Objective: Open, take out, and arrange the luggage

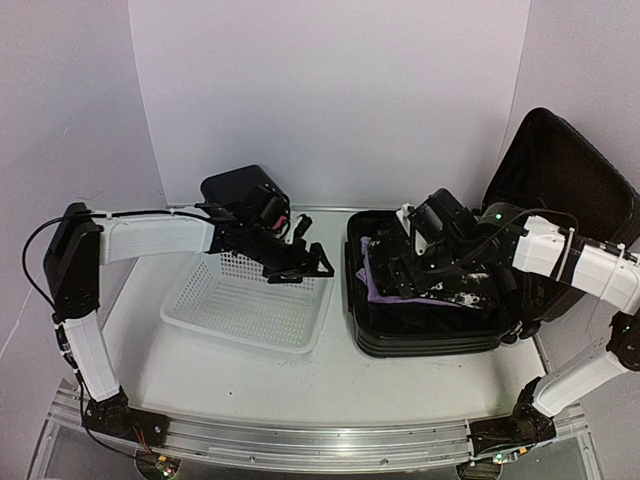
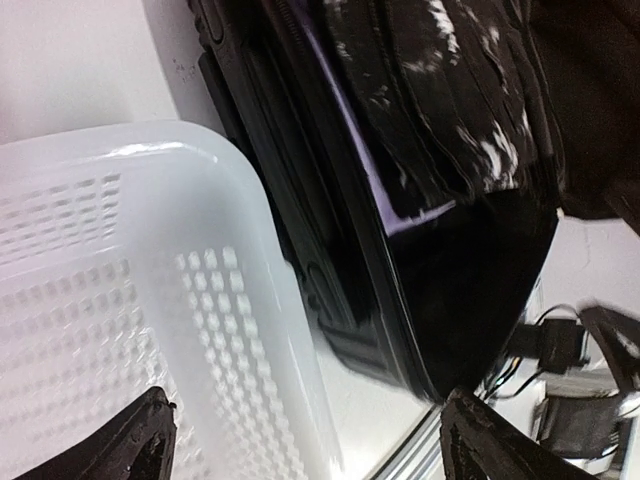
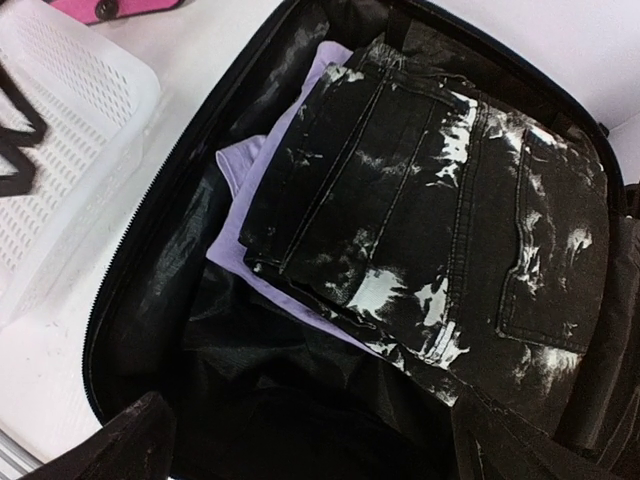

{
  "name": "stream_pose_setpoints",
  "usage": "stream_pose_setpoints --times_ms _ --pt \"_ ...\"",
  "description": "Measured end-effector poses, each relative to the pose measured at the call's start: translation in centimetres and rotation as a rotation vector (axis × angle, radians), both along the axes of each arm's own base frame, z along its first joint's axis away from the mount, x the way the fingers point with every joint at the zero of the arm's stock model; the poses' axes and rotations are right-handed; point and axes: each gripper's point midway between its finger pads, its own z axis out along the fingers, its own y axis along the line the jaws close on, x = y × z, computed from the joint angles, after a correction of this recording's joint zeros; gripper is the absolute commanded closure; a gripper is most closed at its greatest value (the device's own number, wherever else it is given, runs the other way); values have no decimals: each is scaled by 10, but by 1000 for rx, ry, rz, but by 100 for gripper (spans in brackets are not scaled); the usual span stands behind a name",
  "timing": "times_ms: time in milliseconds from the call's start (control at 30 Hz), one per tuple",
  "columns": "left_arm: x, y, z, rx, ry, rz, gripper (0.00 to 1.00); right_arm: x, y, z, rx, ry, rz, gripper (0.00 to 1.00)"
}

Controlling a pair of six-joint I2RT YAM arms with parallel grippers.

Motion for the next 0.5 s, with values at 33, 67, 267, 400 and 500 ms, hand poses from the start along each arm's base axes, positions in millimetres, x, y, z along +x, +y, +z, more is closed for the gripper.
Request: stream_pose_setpoints --times_ms 33,67,267,400,500 --pt "-4 8 8 16 -23 -7 6 1 1 -3 -14 11 0 2" --pt "-7 16 16 29 -47 -15 6 2 2 -5 -27 22 0 2" --pt "2 110 52 100 -119 84 4 7 6 -14 -89 59 10 2" --pt "30 210 44 228 -122 292 1 10 9 -20 -139 86 21 2" --pt "29 263 28 329 -85 396 1 18 13 -24 -190 97 30 2"
